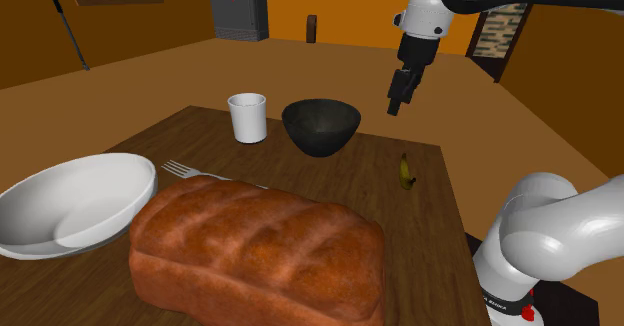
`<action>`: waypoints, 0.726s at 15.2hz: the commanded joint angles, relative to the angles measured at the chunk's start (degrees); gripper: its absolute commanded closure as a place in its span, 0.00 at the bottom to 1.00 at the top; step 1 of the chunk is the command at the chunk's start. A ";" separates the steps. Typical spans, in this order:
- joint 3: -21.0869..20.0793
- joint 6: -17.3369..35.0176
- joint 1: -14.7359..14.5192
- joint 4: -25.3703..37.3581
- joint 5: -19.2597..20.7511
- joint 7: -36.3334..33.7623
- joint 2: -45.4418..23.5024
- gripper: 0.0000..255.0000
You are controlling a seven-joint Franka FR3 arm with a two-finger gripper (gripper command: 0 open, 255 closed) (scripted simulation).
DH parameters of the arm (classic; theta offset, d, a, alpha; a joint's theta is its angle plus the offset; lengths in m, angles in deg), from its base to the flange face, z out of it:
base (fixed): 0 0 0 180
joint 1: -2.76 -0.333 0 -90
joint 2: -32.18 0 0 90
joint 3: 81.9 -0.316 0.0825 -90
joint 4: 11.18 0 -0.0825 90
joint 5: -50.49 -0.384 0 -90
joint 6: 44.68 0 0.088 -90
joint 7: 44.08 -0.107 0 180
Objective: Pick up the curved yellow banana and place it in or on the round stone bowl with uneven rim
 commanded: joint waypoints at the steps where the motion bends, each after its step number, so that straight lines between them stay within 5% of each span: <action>1: 0.00 0.00 0.00 0.00 0.00 0.00 0.00 0.00; 11: -11.50 -11.25 9.38 -8.08 -17.09 -41.14 9.70 0.00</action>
